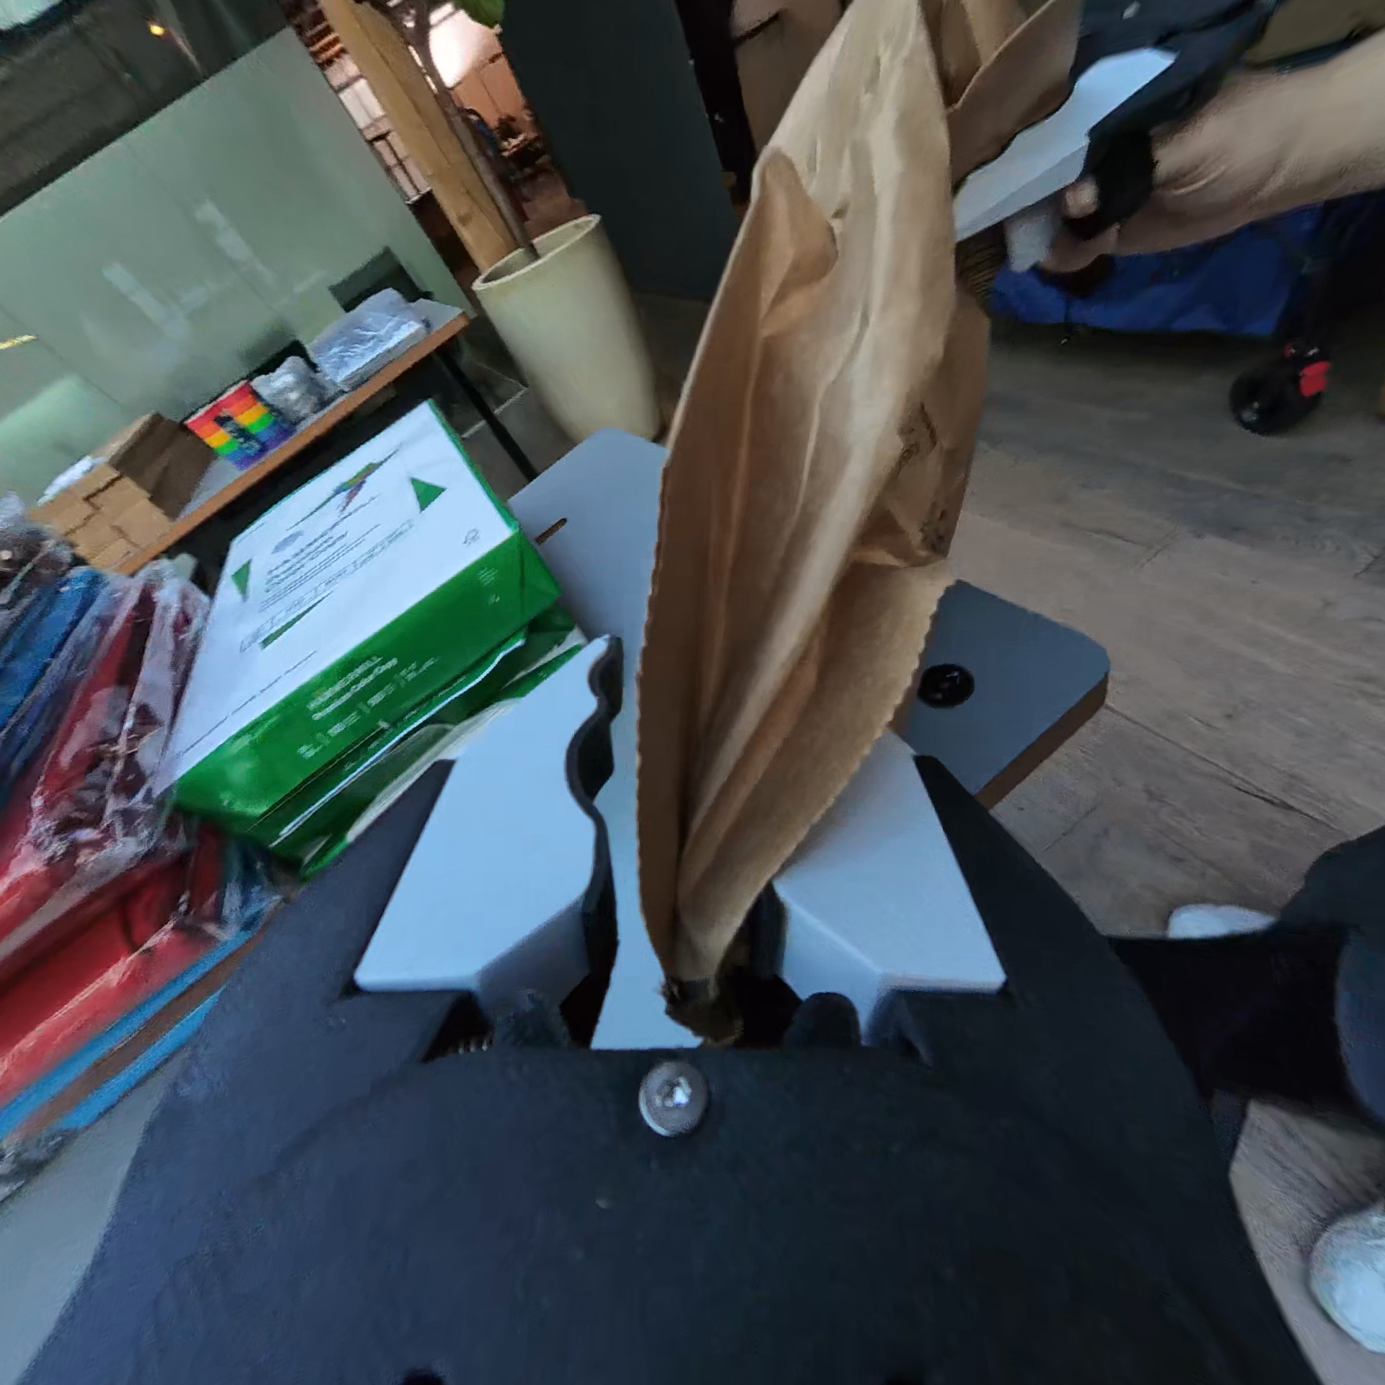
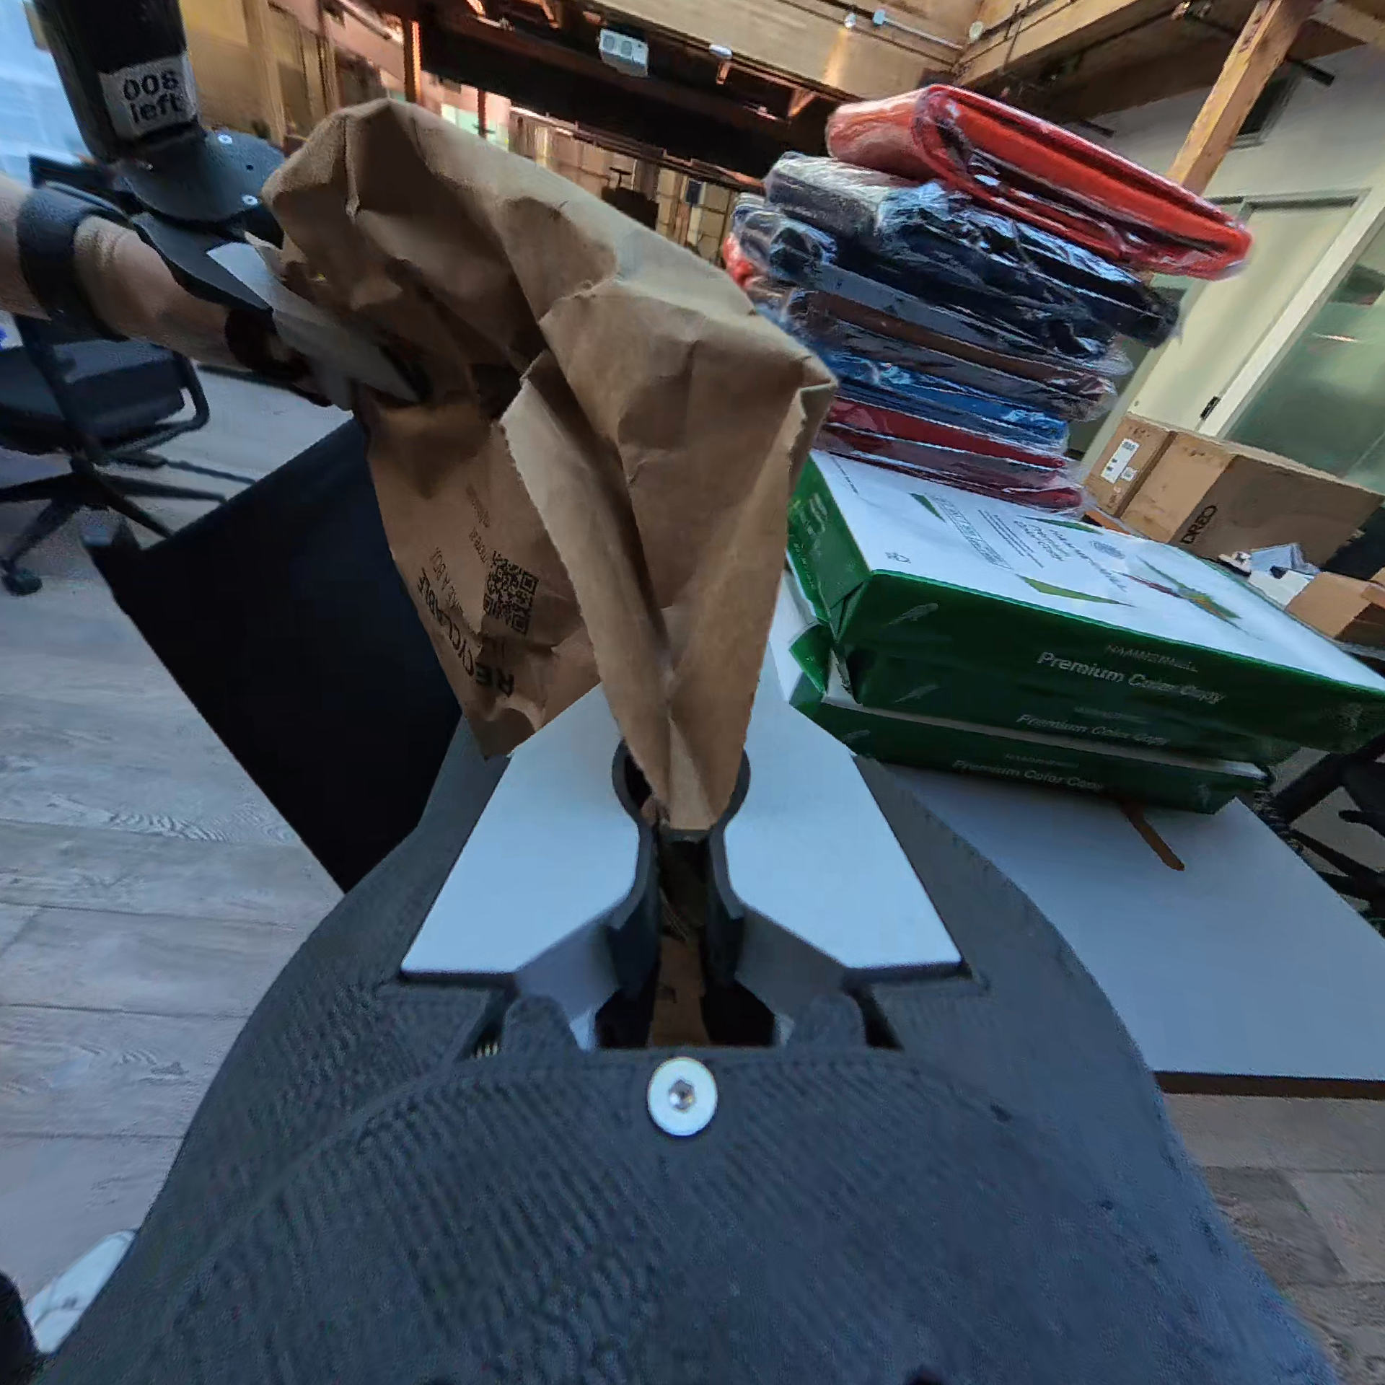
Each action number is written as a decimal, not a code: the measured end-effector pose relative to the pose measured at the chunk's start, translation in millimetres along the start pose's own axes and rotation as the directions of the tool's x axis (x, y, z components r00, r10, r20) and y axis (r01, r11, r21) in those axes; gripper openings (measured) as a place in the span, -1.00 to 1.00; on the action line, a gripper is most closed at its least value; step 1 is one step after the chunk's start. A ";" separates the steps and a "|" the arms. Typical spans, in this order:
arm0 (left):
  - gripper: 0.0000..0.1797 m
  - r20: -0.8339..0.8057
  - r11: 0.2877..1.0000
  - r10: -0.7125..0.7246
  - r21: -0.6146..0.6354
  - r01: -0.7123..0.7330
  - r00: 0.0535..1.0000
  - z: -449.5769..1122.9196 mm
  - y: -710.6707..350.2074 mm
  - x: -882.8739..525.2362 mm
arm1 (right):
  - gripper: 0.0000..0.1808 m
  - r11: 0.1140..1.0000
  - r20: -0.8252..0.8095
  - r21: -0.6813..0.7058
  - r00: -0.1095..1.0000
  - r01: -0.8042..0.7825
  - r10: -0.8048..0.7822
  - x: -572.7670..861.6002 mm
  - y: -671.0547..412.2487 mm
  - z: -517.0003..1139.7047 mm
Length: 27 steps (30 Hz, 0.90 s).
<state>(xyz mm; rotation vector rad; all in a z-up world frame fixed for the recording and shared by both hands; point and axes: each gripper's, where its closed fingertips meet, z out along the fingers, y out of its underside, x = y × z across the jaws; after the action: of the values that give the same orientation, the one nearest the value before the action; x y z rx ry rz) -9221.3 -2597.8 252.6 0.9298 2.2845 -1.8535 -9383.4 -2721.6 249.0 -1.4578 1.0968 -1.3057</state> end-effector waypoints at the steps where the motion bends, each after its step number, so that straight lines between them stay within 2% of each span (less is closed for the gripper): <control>1: -0.63 0.025 1.000 0.023 -0.002 -0.023 0.999 -9.9 3.9 0.8 | -1.00 1.000 0.013 -0.011 1.000 0.014 -0.014 -5.1 -1.2 2.0; 3: -0.61 0.083 0.994 0.105 0.011 -0.106 0.991 -31.3 1.4 -5.2 | -1.00 1.000 0.035 -0.028 0.999 -0.011 0.012 -4.9 -2.5 5.4; 5: -0.55 0.097 0.996 0.091 0.004 -0.092 0.991 -52.0 -2.0 -14.2 | -1.00 0.999 0.030 -0.039 1.000 0.007 -0.005 3.1 -2.1 9.4; 7: -0.37 0.099 0.998 -0.070 0.004 0.070 0.993 -73.1 -3.9 -25.2 | -1.00 0.998 0.023 -0.053 0.999 0.040 -0.039 10.5 -2.5 14.6; 10: -0.36 0.122 0.939 -0.337 0.109 0.325 0.934 -106.2 -27.9 -30.6 | -1.00 0.985 0.022 -0.061 0.987 0.163 -0.162 13.4 -2.7 16.8; 12: -0.39 0.181 0.859 -0.509 0.181 0.480 0.842 -117.4 -44.2 -23.9 | -1.00 0.975 0.003 -0.046 0.976 0.218 -0.218 13.7 -2.7 15.9; 15: -0.48 0.179 0.685 -0.728 0.244 0.687 0.662 -99.1 -60.5 16.0 | -1.00 0.944 -0.032 -0.030 0.944 0.328 -0.329 11.1 -1.9 9.3; 18: -0.41 0.167 0.517 -0.856 0.337 0.787 0.490 -61.0 -76.1 44.4 | -1.00 0.926 0.002 0.029 0.926 0.377 -0.377 13.2 2.9 -4.3; 20: -0.36 0.224 0.466 -0.884 0.385 0.796 0.410 -38.6 -80.9 54.0 | -1.00 0.913 0.034 0.073 0.914 0.402 -0.405 24.2 8.1 -12.2; 21: -0.34 0.281 0.478 -0.877 0.419 0.772 0.391 -32.3 -83.0 55.9 | -1.00 0.922 0.078 0.106 0.921 0.372 -0.381 30.0 10.9 -14.2; 23: -0.33 0.457 0.567 -0.808 0.429 0.703 0.373 -23.3 -81.1 57.5 | -1.00 0.932 0.204 0.137 0.911 0.335 -0.358 43.8 16.1 -13.3; 26: -0.31 0.729 0.736 -0.578 0.271 0.621 0.367 -16.4 -75.3 58.1 | -1.00 0.988 0.399 0.017 0.905 0.154 -0.148 76.5 15.8 2.4; 27: -0.30 0.787 0.769 -0.498 0.208 0.604 0.364 -14.9 -73.8 58.2 | -1.00 0.992 0.424 -0.022 0.900 0.125 -0.104 89.1 15.1 10.9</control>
<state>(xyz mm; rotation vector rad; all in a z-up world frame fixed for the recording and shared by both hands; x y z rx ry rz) -9299.4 -2567.5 297.6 -0.7751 2.0750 -1.6934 -9367.9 -2811.2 254.2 -1.7617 0.7677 -0.9769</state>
